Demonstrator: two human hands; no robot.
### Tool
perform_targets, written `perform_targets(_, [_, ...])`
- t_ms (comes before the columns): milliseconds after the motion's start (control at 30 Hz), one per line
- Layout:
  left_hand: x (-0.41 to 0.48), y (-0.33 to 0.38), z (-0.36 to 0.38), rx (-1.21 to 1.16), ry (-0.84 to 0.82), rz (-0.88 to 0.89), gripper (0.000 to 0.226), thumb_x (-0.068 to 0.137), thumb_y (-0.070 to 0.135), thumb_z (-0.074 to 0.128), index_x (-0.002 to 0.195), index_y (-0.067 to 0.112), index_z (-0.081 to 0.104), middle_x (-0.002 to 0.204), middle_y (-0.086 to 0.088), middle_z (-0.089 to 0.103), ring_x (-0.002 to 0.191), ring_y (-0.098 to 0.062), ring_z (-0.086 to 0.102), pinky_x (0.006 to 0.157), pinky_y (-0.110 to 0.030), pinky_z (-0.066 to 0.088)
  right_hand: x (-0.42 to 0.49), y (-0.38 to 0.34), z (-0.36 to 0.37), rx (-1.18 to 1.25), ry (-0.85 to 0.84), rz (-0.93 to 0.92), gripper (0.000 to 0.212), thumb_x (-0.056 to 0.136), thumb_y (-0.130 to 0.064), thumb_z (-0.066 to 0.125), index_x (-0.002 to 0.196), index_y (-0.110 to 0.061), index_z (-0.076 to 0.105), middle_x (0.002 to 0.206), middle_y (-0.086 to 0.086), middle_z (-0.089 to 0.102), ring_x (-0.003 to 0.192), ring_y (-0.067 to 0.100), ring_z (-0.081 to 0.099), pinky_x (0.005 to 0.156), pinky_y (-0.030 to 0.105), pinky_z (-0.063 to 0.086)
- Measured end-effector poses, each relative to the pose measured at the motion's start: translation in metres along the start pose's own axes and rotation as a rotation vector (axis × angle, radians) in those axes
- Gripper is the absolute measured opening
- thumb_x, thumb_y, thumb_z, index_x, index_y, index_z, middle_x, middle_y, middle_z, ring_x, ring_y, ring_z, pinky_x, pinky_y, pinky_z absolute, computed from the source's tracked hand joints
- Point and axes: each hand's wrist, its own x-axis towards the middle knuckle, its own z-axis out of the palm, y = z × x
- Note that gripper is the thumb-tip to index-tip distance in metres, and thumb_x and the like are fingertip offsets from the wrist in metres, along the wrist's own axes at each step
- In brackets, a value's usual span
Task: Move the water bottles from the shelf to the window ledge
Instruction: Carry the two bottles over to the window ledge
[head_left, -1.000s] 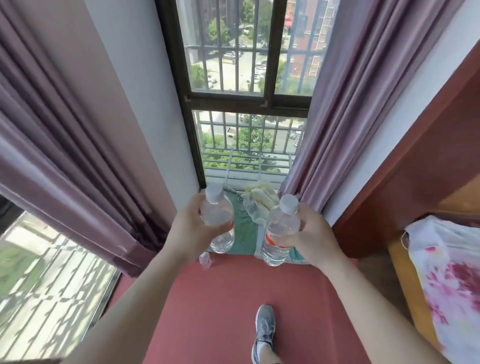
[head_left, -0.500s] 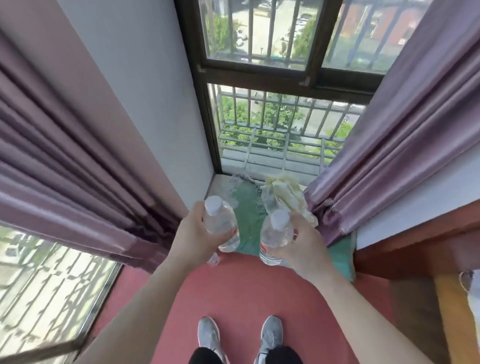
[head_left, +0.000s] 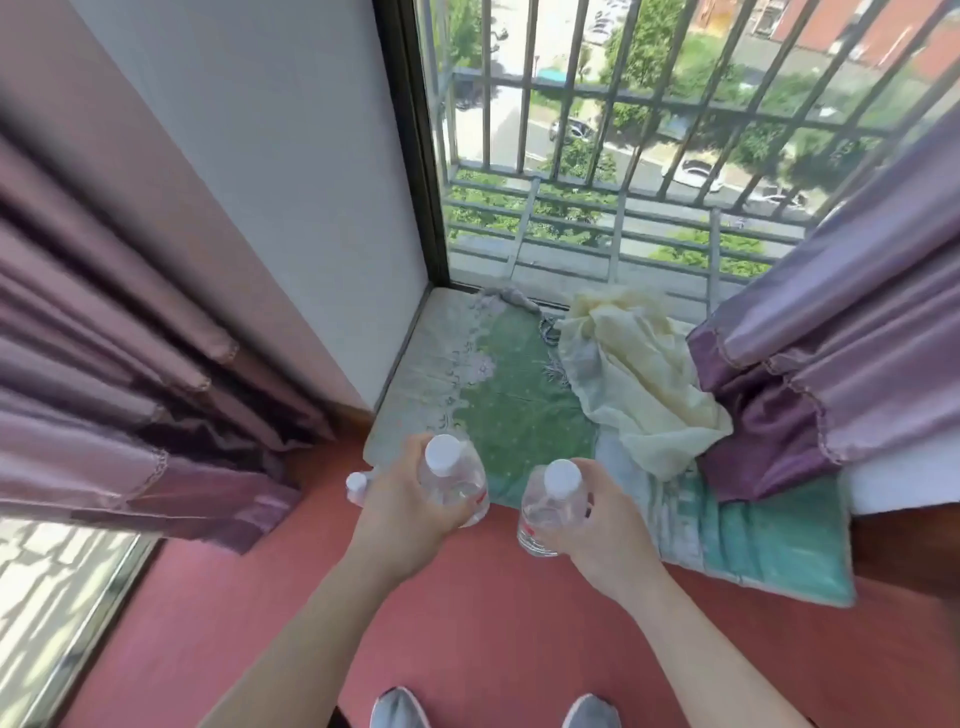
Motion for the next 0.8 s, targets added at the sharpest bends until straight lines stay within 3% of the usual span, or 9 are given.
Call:
perform_targets(67, [0.027,-0.048,0.028,0.005,-0.028,-0.017,0.053,0.073,0.033,0.085,0.113,0.034,0.051,0.093,0.015,0.063,0.081,0.0,0.06,0.06,-0.015,0.047,0.036,0.045,0.026,-0.011,-0.02,0.007,0.055,0.069,-0.023,0.088,0.105,-0.043,0.052,0.095,-0.014,0.065,0.086,0.002,0.062,0.066,0.013,0.043])
perform_targets(167, [0.064,-0.109,0.066,0.019,-0.031,0.002,0.049,0.073,0.03,0.085,0.108,0.034,0.052,0.093,0.02,0.061,0.087,0.001,0.059,0.068,-0.018,0.044,0.081,0.104,0.058,-0.043,-0.02,0.003,0.056,0.071,-0.027,0.087,0.113,-0.038,0.052,0.093,-0.014,0.064,0.082,0.0,0.06,0.062,0.011,0.041])
perform_targets(400, [0.118,-0.207,0.135,0.043,0.002,-0.007,0.049,0.071,0.028,0.086,0.103,0.036,0.049,0.093,0.017,0.063,0.089,-0.005,0.061,0.076,-0.031,0.051,0.15,0.199,0.113,-0.048,-0.011,0.03,0.057,0.068,-0.025,0.085,0.113,-0.037,0.052,0.101,-0.012,0.068,0.092,0.008,0.066,0.079,0.029,0.054])
perform_targets(600, [0.135,-0.266,0.171,0.029,-0.042,-0.045,0.049,0.076,0.02,0.082,0.111,0.025,0.05,0.096,0.013,0.062,0.086,-0.007,0.06,0.061,-0.012,0.043,0.172,0.247,0.152,-0.061,0.001,0.071,0.059,0.063,-0.023,0.086,0.111,-0.034,0.053,0.098,-0.012,0.069,0.09,0.008,0.065,0.076,0.025,0.052])
perform_targets(800, [0.142,-0.299,0.195,0.057,-0.096,-0.038,0.037,0.078,0.028,0.076,0.103,0.028,0.049,0.095,0.012,0.063,0.087,-0.01,0.061,0.063,-0.013,0.045,0.175,0.277,0.182,-0.042,0.031,0.118,0.055,0.064,-0.017,0.085,0.105,-0.036,0.053,0.096,-0.012,0.068,0.088,0.007,0.065,0.077,0.026,0.053])
